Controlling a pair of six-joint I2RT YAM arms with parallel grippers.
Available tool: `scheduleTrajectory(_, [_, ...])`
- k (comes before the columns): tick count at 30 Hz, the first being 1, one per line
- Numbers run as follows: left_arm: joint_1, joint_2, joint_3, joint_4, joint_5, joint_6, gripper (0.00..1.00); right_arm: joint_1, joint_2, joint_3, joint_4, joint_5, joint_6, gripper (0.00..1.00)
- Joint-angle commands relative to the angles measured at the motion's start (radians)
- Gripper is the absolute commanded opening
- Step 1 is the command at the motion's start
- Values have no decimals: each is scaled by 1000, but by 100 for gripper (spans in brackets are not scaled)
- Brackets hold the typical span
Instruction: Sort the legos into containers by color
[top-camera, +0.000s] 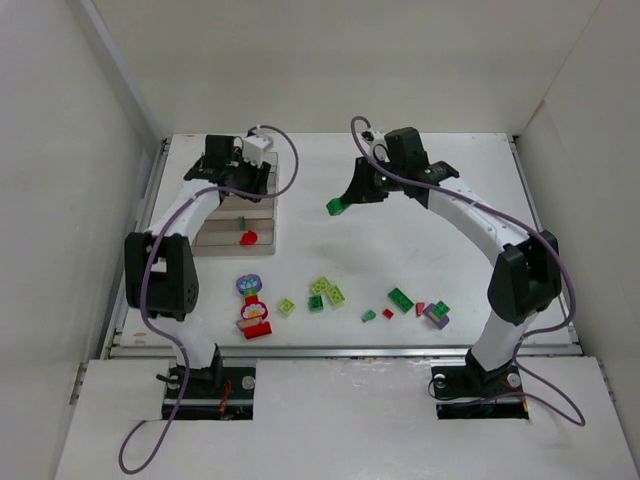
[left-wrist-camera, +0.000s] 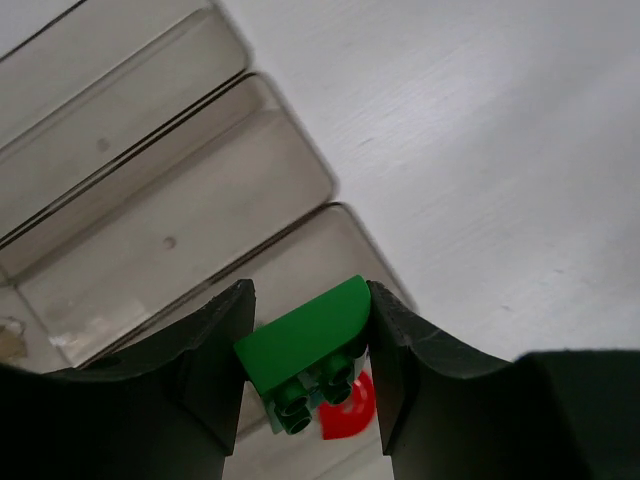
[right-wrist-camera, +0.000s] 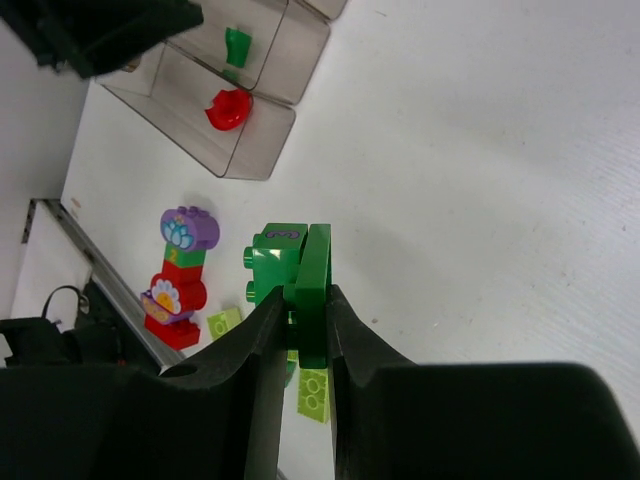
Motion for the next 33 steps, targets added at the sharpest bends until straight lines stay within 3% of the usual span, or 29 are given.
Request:
scheduleTrajectory(1, [84,104,125,-11,-28,-31,0,-12,39,113,-29,-14,-59,0])
scheduleTrajectory(14, [114,272,254,64,-96,-34,0,-55,171,242,-122,-65,-121,0])
scheduleTrajectory(23, [135,132,88,33,-63,-43,0,-73,189,277,-156,-65,-152,0])
scheduleTrajectory(33, [135,102,-5,-11,-63,-63,0,-73,218,268,-156,-105,-161,0])
